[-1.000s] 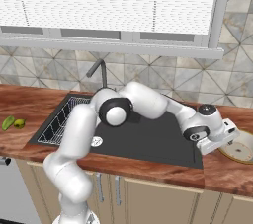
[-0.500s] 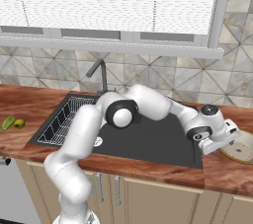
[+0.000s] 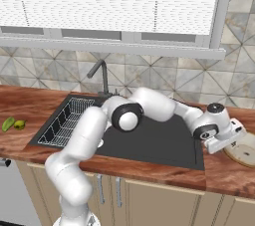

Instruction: Remove the mango and pear from the sink. Then move the bowl and cup from the counter to the sink for washing.

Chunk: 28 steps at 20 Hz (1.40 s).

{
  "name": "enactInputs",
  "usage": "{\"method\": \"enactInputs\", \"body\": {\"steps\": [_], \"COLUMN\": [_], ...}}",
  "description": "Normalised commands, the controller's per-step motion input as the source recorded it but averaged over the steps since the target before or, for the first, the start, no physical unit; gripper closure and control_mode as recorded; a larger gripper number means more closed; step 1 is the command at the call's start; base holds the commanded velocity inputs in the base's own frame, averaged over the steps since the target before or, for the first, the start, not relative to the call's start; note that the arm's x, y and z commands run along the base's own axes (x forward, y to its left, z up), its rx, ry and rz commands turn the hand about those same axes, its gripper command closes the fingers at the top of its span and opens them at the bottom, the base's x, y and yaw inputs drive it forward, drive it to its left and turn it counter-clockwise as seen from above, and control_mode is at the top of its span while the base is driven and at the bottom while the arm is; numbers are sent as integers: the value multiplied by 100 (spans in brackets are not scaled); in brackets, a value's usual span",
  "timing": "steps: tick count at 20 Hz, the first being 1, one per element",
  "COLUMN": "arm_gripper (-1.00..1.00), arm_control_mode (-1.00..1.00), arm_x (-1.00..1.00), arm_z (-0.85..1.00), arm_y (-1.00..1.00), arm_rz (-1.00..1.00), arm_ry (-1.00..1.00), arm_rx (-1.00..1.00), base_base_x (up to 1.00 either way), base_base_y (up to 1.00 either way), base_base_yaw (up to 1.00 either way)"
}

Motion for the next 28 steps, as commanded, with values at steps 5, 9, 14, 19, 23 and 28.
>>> {"method": "enactInputs", "body": {"steps": [5, 9, 14, 19, 23, 28], "arm_gripper": [100, 100, 100, 100, 100, 100], "arm_control_mode": [-100, -100, -100, -100, -100, -100], "arm_x": [-5, -6, -12, -20, -16, -17], "arm_z": [-5, 8, 14, 13, 18, 22], "arm_y": [-5, 0, 3, 17, 16, 9], "arm_rz": [0, 0, 0, 0, 5, 9], "arm_ry": [6, 0, -6, -27, -31, -24], "arm_rx": [12, 9, 7, 3, 0, -11], "base_base_x": [0, 0, 0, 0, 0, 0], "base_base_y": [0, 0, 0, 0, 0, 0], "base_base_yaw": [0, 0, 0, 0, 0, 0]}}
